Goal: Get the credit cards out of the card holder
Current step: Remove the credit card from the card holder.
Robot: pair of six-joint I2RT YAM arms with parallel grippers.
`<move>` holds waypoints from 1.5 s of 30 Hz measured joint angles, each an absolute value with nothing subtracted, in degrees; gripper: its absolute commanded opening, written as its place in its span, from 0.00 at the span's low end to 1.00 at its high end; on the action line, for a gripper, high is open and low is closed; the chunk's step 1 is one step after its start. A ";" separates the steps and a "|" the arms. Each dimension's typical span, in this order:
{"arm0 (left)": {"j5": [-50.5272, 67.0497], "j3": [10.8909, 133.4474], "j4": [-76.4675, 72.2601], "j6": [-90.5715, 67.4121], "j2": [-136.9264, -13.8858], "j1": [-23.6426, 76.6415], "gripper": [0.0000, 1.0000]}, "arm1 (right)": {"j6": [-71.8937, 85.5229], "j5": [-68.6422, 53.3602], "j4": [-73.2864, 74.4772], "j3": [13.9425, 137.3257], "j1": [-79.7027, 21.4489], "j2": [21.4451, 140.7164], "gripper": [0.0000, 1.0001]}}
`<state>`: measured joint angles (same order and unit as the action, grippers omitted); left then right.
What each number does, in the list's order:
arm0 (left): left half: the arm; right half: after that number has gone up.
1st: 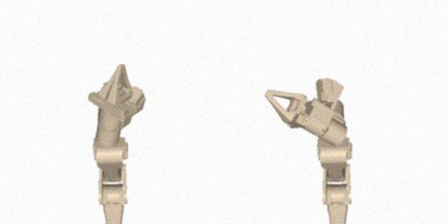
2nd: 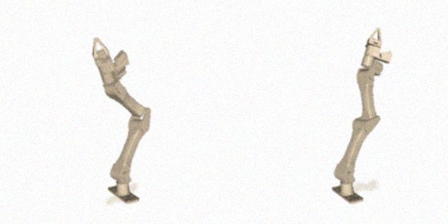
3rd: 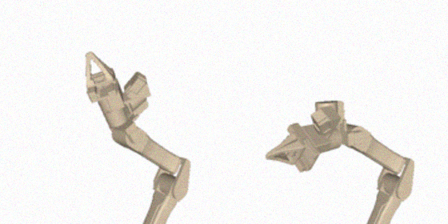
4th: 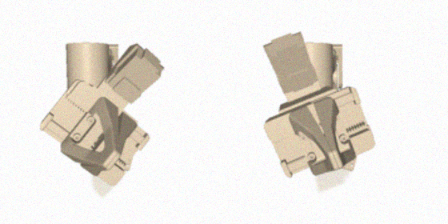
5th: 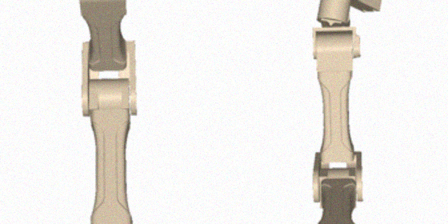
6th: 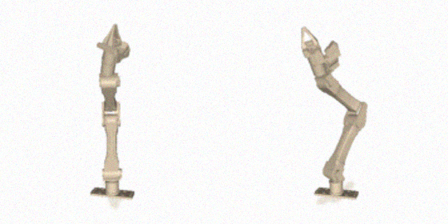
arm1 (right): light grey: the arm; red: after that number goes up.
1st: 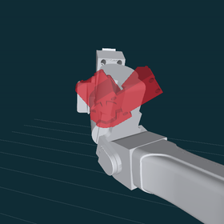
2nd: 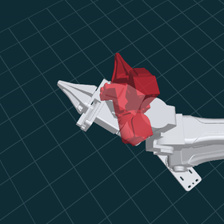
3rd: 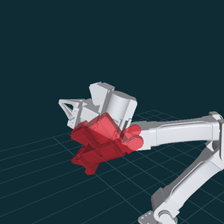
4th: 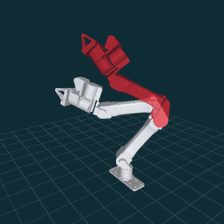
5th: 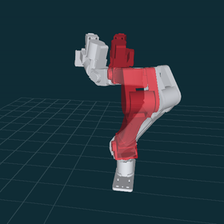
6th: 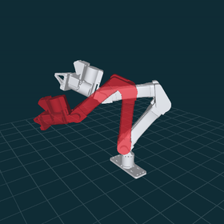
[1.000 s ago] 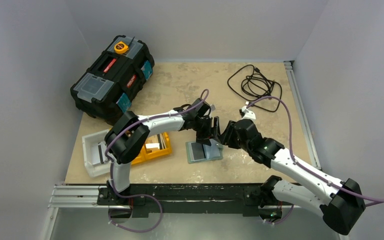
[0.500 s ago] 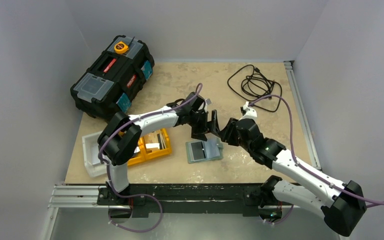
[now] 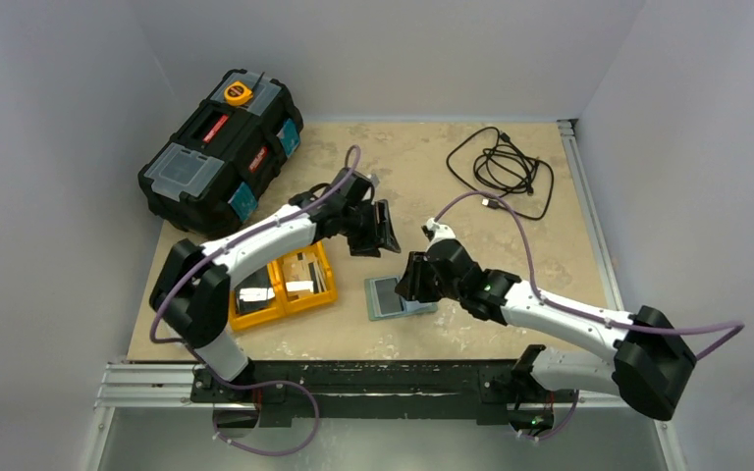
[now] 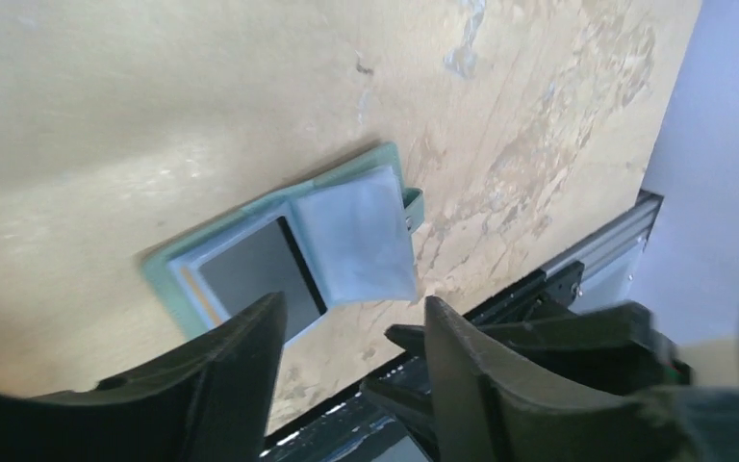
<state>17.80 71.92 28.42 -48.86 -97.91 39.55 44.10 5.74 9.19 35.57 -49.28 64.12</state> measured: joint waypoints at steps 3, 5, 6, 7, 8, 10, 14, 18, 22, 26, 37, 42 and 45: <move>14.09 70.15 29.39 -48.53 -92.53 38.68 0.31 | 43.81 1.63 7.35 35.57 -49.56 68.01 0.33; 12.29 68.55 29.54 -48.38 -90.02 38.33 0.22 | 43.83 -0.12 5.96 35.57 -49.54 70.08 0.32; 11.55 67.40 29.65 -48.34 -89.08 38.26 0.17 | 43.90 -0.91 5.26 35.57 -49.47 71.24 0.32; 11.14 66.61 29.80 -48.45 -88.64 38.26 0.13 | 43.94 -1.15 4.73 35.57 -49.47 72.36 0.32; 10.92 65.58 29.78 -48.36 -88.40 38.26 0.10 | 43.97 -1.28 4.43 35.57 -49.43 73.41 0.32; 10.61 63.16 29.76 -48.38 -88.38 38.26 0.05 | 44.01 -1.30 3.79 35.57 -49.19 75.44 0.32; 10.90 60.31 29.65 -48.40 -88.38 38.28 0.02 | 44.10 -1.17 2.94 35.55 -47.35 77.78 0.34; 11.60 59.96 28.95 -48.40 -88.77 38.72 0.00 | 44.12 -1.15 1.15 34.92 -45.58 78.63 0.36; 12.21 59.96 27.53 -48.42 -90.21 39.92 0.00 | 44.14 -1.91 -1.67 33.80 -45.15 80.27 0.34; 12.84 59.96 26.96 -48.42 -92.42 40.97 0.00 | 44.53 -3.36 -3.62 32.45 -45.17 81.47 0.33; 12.10 59.96 27.16 -48.90 -96.79 42.98 0.00 | 46.92 -7.25 -10.79 29.15 -44.93 82.39 0.32; 10.87 59.96 27.55 -48.93 -98.24 43.57 0.00 | 47.81 -8.82 -13.06 28.62 -44.58 83.22 0.32; 10.11 59.99 28.03 -48.95 -99.46 43.68 0.00 | 48.16 -10.02 -14.39 28.03 -43.79 83.48 0.32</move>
<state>10.11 59.99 28.03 -48.95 -99.46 43.68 48.16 -10.02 -14.39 28.03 -43.79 83.48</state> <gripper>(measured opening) 0.003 0.317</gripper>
